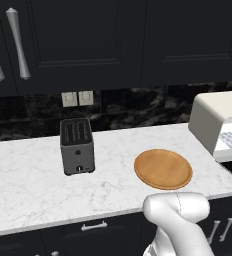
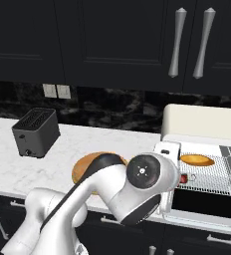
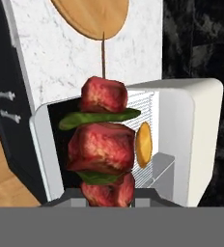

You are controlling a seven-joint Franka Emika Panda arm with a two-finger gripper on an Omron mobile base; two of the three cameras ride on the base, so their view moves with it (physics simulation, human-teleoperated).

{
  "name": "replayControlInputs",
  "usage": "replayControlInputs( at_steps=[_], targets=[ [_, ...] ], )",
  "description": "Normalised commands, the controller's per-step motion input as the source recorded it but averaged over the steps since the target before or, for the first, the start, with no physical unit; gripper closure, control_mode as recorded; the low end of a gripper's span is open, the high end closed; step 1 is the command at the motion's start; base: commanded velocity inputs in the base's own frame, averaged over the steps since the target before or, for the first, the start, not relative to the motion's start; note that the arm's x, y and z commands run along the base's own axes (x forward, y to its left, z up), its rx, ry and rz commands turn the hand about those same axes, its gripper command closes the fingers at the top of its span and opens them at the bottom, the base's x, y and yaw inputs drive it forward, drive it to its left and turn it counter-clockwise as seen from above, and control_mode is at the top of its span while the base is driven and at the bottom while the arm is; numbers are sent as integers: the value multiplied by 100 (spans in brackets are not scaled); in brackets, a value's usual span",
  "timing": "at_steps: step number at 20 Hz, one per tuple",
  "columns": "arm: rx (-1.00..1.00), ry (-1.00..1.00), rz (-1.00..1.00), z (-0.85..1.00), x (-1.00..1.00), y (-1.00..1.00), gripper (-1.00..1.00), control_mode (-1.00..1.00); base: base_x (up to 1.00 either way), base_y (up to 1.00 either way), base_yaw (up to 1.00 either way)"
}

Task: Pick up the kebab skewer and baguette bread, and place them inside the toaster oven. Close the toaster oven door and start by setting the timer.

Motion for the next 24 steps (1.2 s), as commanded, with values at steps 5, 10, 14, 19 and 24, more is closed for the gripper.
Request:
replayControlInputs(
  at_steps=[5,10,14,19,24],
  targets=[
    [-11,22,1,31,0,-5,100,-100,0,0,0],
    [-5,14,10,4,10,-33,100,-100,0,0,0],
    [-5,8,17,0,2,-47,100,-100,0,0,0],
    [-5,0,3,-5,16,-7,100,-100,0,0,0],
    [-4,21,9,-1,28,31,100,-100,0,0,0]
  ],
)
